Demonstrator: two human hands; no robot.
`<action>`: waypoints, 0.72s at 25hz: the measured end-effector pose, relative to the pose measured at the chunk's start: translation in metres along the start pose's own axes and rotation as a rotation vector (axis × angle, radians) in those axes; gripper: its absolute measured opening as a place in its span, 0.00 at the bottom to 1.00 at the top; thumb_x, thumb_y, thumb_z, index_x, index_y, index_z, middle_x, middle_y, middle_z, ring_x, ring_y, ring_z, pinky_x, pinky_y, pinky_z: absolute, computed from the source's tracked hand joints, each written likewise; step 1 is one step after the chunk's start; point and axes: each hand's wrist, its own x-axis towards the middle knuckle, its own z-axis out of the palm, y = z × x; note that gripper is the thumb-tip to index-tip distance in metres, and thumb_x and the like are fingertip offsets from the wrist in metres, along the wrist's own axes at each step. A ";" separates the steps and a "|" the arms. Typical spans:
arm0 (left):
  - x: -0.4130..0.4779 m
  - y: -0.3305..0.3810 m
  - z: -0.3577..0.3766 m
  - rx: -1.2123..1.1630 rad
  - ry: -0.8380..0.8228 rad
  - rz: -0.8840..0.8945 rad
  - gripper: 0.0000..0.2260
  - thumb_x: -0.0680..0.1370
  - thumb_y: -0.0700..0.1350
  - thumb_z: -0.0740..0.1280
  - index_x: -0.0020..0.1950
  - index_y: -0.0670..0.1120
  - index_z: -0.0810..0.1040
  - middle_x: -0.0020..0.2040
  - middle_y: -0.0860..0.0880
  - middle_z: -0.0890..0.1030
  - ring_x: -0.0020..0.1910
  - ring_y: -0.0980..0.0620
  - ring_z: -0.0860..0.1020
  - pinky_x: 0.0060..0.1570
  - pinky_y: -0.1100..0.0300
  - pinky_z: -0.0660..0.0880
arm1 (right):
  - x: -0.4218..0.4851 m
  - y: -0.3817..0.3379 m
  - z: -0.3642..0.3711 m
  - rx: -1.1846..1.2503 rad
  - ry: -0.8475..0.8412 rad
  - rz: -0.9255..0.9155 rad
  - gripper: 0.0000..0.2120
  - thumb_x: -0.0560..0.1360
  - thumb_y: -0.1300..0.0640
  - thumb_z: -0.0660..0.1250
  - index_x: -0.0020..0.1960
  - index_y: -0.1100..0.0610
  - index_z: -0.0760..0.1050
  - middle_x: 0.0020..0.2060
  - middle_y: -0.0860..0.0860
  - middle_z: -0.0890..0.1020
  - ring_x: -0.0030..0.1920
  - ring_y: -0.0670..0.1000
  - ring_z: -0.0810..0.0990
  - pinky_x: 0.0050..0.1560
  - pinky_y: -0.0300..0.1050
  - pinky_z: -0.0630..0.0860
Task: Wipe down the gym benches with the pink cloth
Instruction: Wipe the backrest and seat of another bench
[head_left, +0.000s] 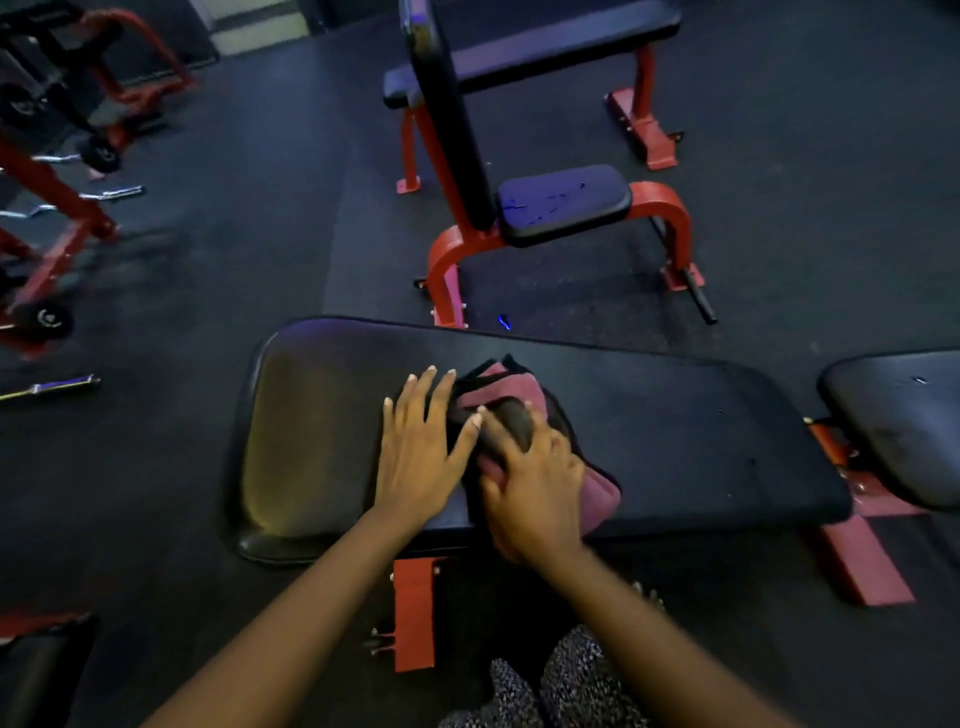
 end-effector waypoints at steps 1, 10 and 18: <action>0.000 0.010 0.002 -0.047 -0.015 0.037 0.36 0.71 0.65 0.42 0.75 0.50 0.55 0.76 0.47 0.57 0.76 0.48 0.51 0.74 0.49 0.45 | -0.013 0.000 0.004 -0.022 0.017 -0.025 0.26 0.74 0.44 0.59 0.71 0.38 0.59 0.71 0.54 0.64 0.67 0.59 0.65 0.62 0.58 0.67; 0.043 0.067 0.060 0.106 -0.208 0.253 0.39 0.69 0.67 0.36 0.75 0.52 0.55 0.77 0.50 0.55 0.77 0.51 0.47 0.73 0.49 0.40 | 0.007 0.156 -0.007 -0.117 0.006 0.344 0.27 0.76 0.44 0.59 0.73 0.37 0.54 0.73 0.55 0.60 0.67 0.60 0.64 0.62 0.58 0.65; 0.047 0.078 0.100 0.419 -0.364 0.368 0.40 0.68 0.67 0.29 0.77 0.52 0.45 0.78 0.49 0.47 0.77 0.48 0.41 0.73 0.43 0.36 | 0.048 0.243 -0.028 0.020 -0.019 0.541 0.23 0.75 0.48 0.61 0.70 0.39 0.64 0.66 0.58 0.66 0.62 0.64 0.70 0.61 0.58 0.69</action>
